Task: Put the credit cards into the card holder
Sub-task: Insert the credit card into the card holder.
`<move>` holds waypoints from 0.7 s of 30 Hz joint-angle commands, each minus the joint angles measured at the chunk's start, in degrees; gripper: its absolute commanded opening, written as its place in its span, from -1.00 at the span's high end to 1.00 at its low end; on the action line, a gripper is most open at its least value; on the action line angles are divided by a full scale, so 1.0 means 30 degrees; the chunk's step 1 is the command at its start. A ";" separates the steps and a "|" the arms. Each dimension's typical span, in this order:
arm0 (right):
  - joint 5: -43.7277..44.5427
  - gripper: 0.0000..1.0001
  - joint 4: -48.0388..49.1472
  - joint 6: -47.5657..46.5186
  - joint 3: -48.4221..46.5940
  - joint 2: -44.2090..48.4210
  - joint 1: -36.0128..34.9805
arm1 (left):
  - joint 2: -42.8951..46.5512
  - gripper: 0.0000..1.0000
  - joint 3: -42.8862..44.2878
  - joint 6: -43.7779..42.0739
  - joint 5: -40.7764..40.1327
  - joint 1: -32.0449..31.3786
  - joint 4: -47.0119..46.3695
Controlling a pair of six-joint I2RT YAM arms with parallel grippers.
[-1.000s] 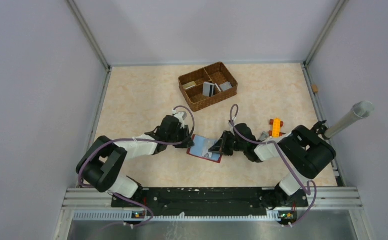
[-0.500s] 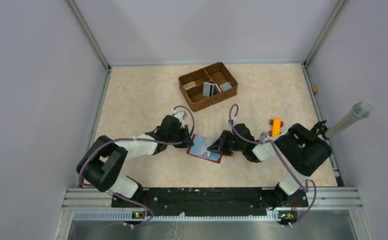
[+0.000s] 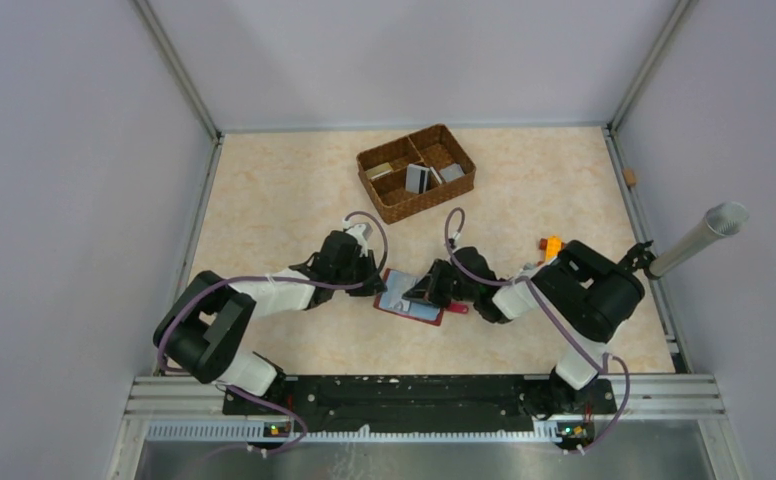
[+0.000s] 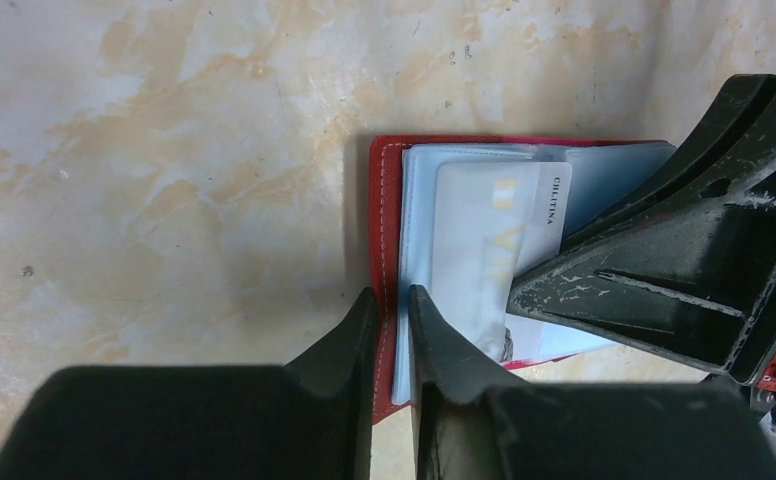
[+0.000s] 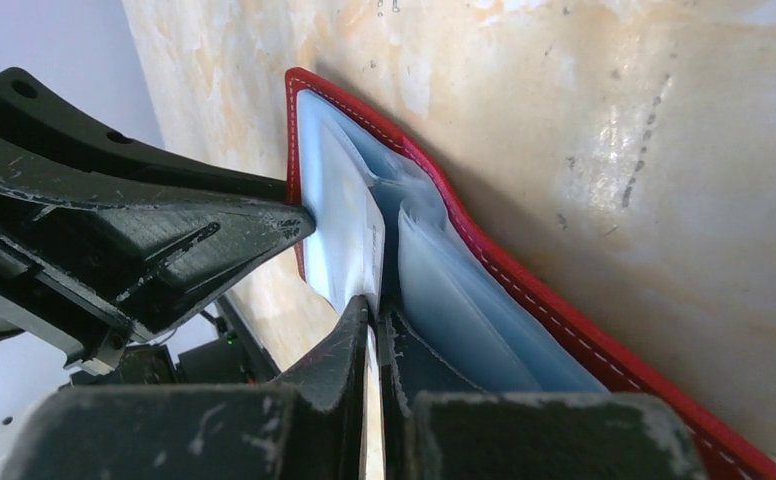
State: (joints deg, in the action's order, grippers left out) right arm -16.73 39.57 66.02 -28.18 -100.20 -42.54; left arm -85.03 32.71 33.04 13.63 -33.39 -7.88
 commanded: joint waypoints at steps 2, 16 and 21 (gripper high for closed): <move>0.2195 0.81 -0.3820 -0.1704 -0.0714 0.0762 -0.0423 | -0.0404 0.74 -0.0509 0.0422 0.0459 -0.0182 0.0008; 0.5194 0.05 -1.1825 -0.5306 -0.3695 0.4042 -0.1065 | -0.0559 0.97 -0.1143 0.1490 0.1001 -0.0199 -0.1205; 0.4491 0.22 -1.1151 -0.5058 -0.3813 0.3116 -0.1374 | -0.0619 0.88 -0.1147 0.1642 0.1219 -0.0195 -0.1387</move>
State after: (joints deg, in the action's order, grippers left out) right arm -3.44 7.84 52.12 -37.69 -89.32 -45.25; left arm -85.54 30.61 37.69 16.49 -33.74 -12.49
